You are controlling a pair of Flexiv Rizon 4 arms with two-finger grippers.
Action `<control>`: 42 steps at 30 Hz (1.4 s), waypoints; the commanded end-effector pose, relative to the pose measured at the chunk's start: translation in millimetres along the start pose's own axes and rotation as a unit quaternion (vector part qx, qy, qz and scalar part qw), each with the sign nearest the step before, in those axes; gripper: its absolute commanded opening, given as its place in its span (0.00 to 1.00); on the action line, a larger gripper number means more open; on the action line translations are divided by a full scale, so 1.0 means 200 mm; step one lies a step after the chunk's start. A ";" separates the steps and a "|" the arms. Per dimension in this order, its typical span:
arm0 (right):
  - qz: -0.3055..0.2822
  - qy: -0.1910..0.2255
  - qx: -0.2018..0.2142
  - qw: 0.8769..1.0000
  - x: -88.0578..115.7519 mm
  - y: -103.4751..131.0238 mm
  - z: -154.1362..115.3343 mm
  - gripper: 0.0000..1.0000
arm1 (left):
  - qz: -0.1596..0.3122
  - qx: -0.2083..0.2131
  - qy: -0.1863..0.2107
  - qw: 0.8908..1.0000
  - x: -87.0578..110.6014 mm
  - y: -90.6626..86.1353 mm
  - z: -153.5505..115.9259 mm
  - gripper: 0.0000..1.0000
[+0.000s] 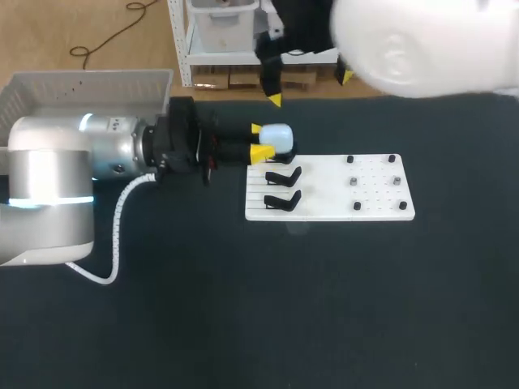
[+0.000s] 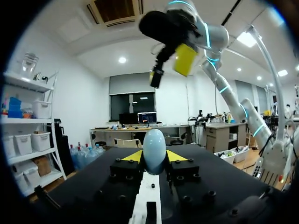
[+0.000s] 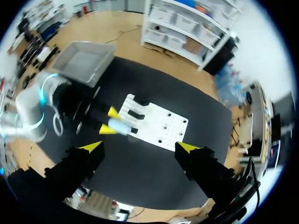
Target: Pick up each earbud case from the left stands, insert the matching earbuds, close the lid, and place the case in the box.
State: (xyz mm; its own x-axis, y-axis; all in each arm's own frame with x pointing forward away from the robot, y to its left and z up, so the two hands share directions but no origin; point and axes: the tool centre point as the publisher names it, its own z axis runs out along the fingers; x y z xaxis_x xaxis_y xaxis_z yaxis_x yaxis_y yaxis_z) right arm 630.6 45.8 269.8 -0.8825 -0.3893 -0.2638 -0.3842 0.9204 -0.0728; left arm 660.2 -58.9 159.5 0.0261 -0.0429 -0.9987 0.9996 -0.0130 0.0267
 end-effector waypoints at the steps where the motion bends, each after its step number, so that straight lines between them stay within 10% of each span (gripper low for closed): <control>1: -0.038 -0.113 -0.052 0.992 0.13 -0.05 -0.04 1.00 | -0.017 -0.069 0.026 0.997 -0.08 -0.08 -0.05 0.00; 11: -0.059 -0.121 -0.067 0.989 0.15 -0.05 -0.06 1.00 | -0.022 -0.240 0.045 0.969 -0.26 0.02 -0.37 0.00; 23: -0.059 -0.121 -0.067 0.989 0.15 -0.05 -0.06 1.00 | -0.006 -0.455 0.134 0.880 -0.15 0.55 -1.00 0.00; 33: -0.059 -0.121 -0.067 0.989 0.15 -0.05 -0.06 1.00 | -0.016 -0.516 0.194 0.834 0.05 0.89 -1.33 0.00; 42: -0.059 -0.121 -0.067 0.989 0.15 -0.05 -0.06 1.00 | -0.033 -0.559 0.202 0.804 0.13 1.02 -1.52 0.04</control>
State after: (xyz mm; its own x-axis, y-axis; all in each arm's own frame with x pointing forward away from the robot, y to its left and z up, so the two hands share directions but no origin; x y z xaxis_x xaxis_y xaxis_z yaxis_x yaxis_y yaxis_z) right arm 605.7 24.6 275.6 -0.7469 -0.4609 -0.4792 -0.5293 0.8484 0.0090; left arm 860.6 241.0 131.6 -0.2472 0.2534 -0.9352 0.5875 0.8067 0.0634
